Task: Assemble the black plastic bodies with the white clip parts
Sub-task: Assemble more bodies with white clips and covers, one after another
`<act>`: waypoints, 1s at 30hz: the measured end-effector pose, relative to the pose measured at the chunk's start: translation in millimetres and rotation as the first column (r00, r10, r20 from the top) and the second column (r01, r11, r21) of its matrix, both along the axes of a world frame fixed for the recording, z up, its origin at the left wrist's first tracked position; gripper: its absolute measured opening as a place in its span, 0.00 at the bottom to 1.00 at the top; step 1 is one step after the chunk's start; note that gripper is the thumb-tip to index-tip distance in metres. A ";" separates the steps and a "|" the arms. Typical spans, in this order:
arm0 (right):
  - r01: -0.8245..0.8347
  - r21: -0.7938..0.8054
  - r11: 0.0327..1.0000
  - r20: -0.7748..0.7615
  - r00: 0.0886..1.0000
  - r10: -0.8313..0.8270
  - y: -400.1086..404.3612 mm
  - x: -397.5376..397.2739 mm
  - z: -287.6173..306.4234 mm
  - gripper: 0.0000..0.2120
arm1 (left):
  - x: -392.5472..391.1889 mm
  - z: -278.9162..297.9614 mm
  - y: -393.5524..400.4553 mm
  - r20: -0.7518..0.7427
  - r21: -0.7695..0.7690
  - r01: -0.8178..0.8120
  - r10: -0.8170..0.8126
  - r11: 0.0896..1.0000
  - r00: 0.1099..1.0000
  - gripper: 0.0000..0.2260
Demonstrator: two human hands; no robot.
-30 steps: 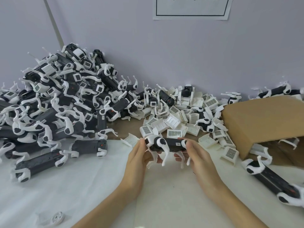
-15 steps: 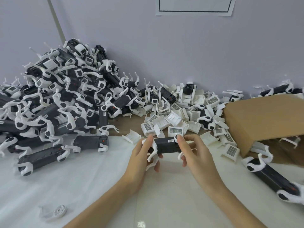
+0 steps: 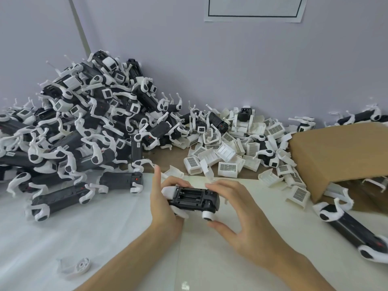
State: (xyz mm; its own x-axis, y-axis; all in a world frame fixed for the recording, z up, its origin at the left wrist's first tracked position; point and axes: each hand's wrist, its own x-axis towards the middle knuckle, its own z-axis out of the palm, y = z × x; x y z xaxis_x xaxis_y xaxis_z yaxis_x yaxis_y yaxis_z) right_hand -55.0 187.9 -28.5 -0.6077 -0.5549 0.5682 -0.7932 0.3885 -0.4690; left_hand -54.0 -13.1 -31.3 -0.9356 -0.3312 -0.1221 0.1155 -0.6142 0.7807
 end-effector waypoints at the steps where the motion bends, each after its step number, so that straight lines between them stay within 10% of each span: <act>1: 0.011 0.021 1.000 -0.039 0.999 -0.011 -0.7 0.9 -1.2 0.30 | 0.1 1.5 -1.8 -0.007 0.011 0.009 -0.009 1.000 1.000 0.31; 7: 0.040 -0.124 0.992 0.026 0.999 -0.037 -2.6 -4.7 -7.7 0.21 | 1.4 12.3 1.0 -0.038 -0.168 0.027 -0.033 0.985 0.999 0.34; 11: 0.184 -0.416 0.891 0.373 0.928 -0.017 12.0 -20.5 1.1 0.13 | 3.0 19.7 12.7 -0.096 -0.542 0.114 -0.196 0.833 0.976 0.23; 19: 0.395 -0.431 0.811 0.870 0.421 0.258 27.7 -32.9 10.0 0.26 | 9.0 31.1 21.8 0.038 -0.555 0.269 -0.298 0.787 0.954 0.26; 25: 0.379 -0.523 0.763 0.842 0.368 0.394 27.8 -31.6 9.2 0.20 | 13.0 38.6 27.9 -0.140 -0.694 0.163 -0.353 0.701 0.925 0.15; 30: 0.427 -0.621 0.657 0.766 0.510 0.392 24.7 -33.3 9.3 0.15 | 10.7 31.8 29.1 -0.016 -0.615 0.242 -0.319 0.751 0.948 0.28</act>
